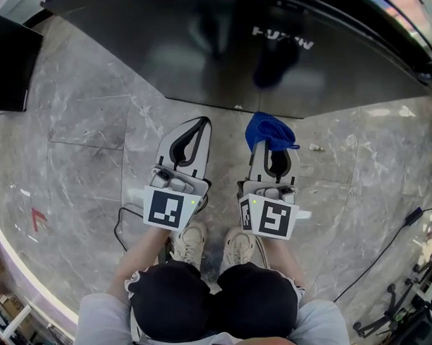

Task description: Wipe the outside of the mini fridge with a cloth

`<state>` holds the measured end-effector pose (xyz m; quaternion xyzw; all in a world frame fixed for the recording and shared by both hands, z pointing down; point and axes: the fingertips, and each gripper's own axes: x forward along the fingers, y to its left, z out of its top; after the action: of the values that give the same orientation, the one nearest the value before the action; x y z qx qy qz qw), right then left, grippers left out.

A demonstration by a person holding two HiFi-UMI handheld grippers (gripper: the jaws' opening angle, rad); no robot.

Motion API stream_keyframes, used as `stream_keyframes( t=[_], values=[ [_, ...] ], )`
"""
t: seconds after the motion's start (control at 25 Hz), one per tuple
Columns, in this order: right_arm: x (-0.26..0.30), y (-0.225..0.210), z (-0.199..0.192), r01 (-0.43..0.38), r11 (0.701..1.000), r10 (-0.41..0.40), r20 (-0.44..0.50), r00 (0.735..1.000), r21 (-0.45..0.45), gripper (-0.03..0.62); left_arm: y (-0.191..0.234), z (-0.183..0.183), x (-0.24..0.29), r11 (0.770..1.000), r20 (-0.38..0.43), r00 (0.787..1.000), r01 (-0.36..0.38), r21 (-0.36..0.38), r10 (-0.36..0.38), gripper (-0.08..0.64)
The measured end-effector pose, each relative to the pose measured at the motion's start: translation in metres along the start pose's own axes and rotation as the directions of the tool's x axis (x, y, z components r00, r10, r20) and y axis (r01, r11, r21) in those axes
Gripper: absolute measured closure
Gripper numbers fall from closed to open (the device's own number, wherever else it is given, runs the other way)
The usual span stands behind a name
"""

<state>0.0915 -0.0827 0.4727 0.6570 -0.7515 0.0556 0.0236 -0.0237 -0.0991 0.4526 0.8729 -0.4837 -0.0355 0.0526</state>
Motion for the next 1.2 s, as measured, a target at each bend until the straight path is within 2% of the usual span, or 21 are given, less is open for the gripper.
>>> stream_keyframes(
  t=[0.2,0.32,0.44,0.64,0.84,0.92,1.0,1.12,1.2],
  values=[
    [0.001,-0.015,0.032,0.04,0.997,-0.04,-0.013,0.999,0.069,0.517,0.008,0.038,0.006,0.999,0.025,0.999,-0.037,0.026,0.037,0.555],
    [-0.003,-0.008,0.083,0.009,0.999,-0.007,-0.041,0.999,0.035,0.517,0.0,0.096,0.011,0.998,0.033,0.999,-0.023,0.062,0.021,0.555],
    [-0.013,0.007,0.156,-0.025,1.0,0.024,-0.057,0.998,-0.019,0.517,-0.009,0.173,0.013,0.995,0.028,0.999,-0.018,0.093,0.015,0.555],
    [-0.035,0.019,0.315,-0.004,1.0,0.006,-0.104,0.995,0.018,0.517,-0.032,0.333,0.01,0.998,0.006,0.999,-0.045,0.053,0.044,0.555],
    [-0.069,0.045,0.518,0.0,0.999,0.007,-0.14,0.99,0.049,0.517,-0.057,0.543,-0.008,0.997,0.03,0.997,-0.072,-0.024,0.073,0.555],
    [-0.08,0.057,0.604,-0.017,0.999,0.021,-0.124,0.992,0.028,0.517,-0.064,0.631,-0.015,0.997,0.065,0.995,-0.079,-0.015,0.08,0.555],
    [-0.086,0.066,0.686,-0.035,0.999,0.034,-0.084,0.996,-0.015,0.517,-0.067,0.704,-0.02,0.995,0.083,0.993,-0.09,0.031,0.087,0.555],
    [-0.101,0.066,0.775,-0.024,0.997,0.022,-0.038,0.999,-0.076,0.517,-0.073,0.775,-0.027,0.993,0.075,0.992,-0.104,0.048,0.1,0.555],
    [-0.112,0.061,0.804,0.0,0.998,-0.001,-0.016,1.0,-0.069,0.517,-0.075,0.805,-0.033,0.992,0.104,0.989,-0.112,0.052,0.106,0.555]
  ],
)
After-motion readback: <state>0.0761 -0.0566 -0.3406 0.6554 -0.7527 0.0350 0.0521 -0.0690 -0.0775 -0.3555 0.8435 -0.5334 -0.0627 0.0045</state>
